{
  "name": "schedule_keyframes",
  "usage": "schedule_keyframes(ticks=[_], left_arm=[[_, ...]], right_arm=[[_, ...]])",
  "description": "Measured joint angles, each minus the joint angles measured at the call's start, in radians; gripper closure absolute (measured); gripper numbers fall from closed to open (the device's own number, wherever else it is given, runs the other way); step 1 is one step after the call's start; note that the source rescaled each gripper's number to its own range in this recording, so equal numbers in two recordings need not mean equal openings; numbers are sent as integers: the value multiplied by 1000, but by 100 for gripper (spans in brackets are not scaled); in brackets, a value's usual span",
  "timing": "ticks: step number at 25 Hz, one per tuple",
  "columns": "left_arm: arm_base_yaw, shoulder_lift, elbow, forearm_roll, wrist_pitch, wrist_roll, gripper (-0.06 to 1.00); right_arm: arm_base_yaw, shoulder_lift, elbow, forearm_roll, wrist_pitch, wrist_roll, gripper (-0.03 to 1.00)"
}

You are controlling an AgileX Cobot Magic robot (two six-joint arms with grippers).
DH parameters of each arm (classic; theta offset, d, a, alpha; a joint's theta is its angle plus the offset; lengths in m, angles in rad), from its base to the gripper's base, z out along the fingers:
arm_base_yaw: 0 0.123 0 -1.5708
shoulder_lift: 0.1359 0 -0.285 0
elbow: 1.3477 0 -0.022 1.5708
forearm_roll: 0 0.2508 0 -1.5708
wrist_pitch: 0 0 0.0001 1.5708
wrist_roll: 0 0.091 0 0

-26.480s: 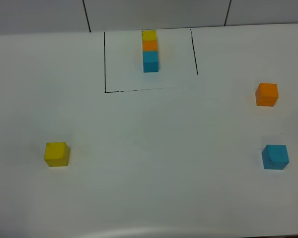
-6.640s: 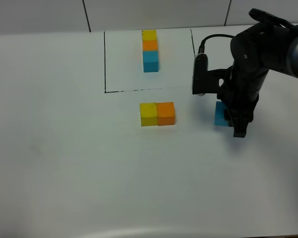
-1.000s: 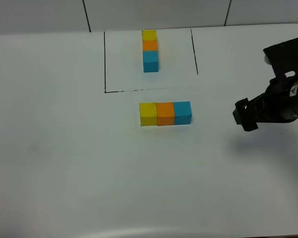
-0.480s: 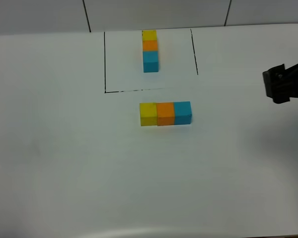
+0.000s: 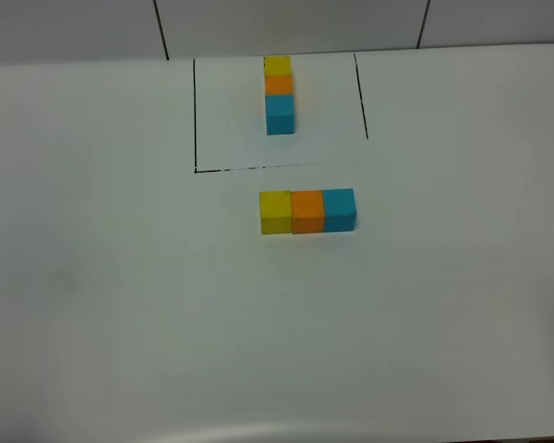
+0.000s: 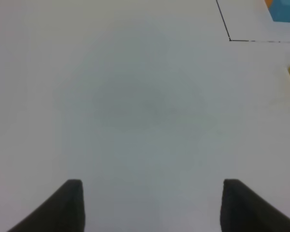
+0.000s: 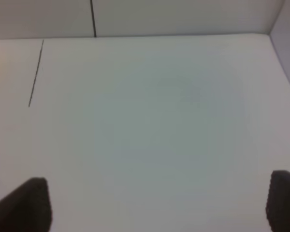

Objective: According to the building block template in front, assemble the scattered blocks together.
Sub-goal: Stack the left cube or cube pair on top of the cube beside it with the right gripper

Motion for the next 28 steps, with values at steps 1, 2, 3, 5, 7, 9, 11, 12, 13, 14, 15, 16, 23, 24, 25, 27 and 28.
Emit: schedule_keyframes(ticks=[1,2,3,5,7,9,11,12,13,14,15,16,23,24,25,27,28], left_arm=[[0,0,0,0,0,0,59],[0,0,0,0,0,0,59],[0,0,0,0,0,0,59],[0,0,0,0,0,0,59],[0,0,0,0,0,0,59],[0,0,0,0,0,0,59],[0,0,0,0,0,0,59],[0,0,0,0,0,0,59],[0,0,0,0,0,0,59],[0,0,0,0,0,0,59],[0,0,0,0,0,0,59],[0,0,0,0,0,0,59],[0,0,0,0,0,0,59],[0,0,0,0,0,0,59],[0,0,0,0,0,0,59],[0,0,0,0,0,0,59],[0,0,0,0,0,0,59]], right_arm=[[-12,-40,8,14,22,-22,17],[-22,-87,15,24,43,-40,17],[-25,-132,24,31,70,-51,17],[-30,-208,37,40,122,-60,17],[-30,-276,45,43,174,-60,17],[-30,-325,45,45,216,-60,17],[-30,-355,45,48,246,-64,17],[-30,-366,45,50,257,-65,17],[-30,-374,45,53,267,-67,17],[-30,-378,47,56,274,-69,17],[-30,-383,51,61,279,-74,17],[-30,-385,57,65,281,-76,17],[-30,-343,104,161,236,-197,17],[-30,-309,108,193,221,-234,17],[-30,-279,108,222,200,-276,17],[-30,-195,109,306,147,-380,17],[-30,-153,109,339,123,-431,17]])
